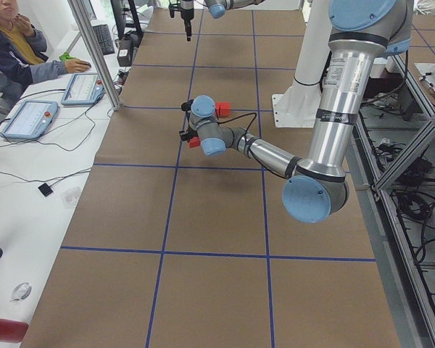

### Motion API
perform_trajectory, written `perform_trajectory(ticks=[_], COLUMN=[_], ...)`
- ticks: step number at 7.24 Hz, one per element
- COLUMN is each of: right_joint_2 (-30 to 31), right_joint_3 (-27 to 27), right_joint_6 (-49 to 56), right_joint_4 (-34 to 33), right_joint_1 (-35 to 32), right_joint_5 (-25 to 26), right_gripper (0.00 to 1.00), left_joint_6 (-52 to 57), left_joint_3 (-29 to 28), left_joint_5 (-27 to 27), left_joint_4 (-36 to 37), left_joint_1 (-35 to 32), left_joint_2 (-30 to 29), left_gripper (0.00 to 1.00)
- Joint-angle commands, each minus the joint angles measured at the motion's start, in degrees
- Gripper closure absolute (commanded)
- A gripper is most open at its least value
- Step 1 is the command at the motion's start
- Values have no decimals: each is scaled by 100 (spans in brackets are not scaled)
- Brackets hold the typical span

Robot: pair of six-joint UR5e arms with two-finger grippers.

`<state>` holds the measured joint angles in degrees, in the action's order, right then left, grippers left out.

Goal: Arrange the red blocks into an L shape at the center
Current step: 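Carry the red cube with the left gripper toward the two center cubes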

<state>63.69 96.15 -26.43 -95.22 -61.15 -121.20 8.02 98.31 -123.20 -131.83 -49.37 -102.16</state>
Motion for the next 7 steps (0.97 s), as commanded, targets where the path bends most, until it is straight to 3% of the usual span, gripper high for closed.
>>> perform_trajectory(ticks=[1,2,4,5,7], right_joint_2=[38,38,47,56,370], right_joint_3=[0,0,-17,-26,-61], right_joint_6=[-2,-2,-11,6,50], right_joint_4=[-5,-5,-5,-5,492], right_joint_1=[-2,7,7,7,-2], right_joint_5=[0,0,-9,-9,-44], right_gripper=[1,1,1,1,1], left_joint_6=[763,745,815,824,824], left_joint_3=[30,-57,-434,-583,-855], left_joint_5=[-500,-1261,-1295,-1086,-68], left_joint_4=[1213,2256,2662,2636,1587], left_joint_1=[76,120,601,865,1393], left_joint_2=[-547,-1151,-1972,-2323,-2396], left_gripper=[100,100,100,100,100])
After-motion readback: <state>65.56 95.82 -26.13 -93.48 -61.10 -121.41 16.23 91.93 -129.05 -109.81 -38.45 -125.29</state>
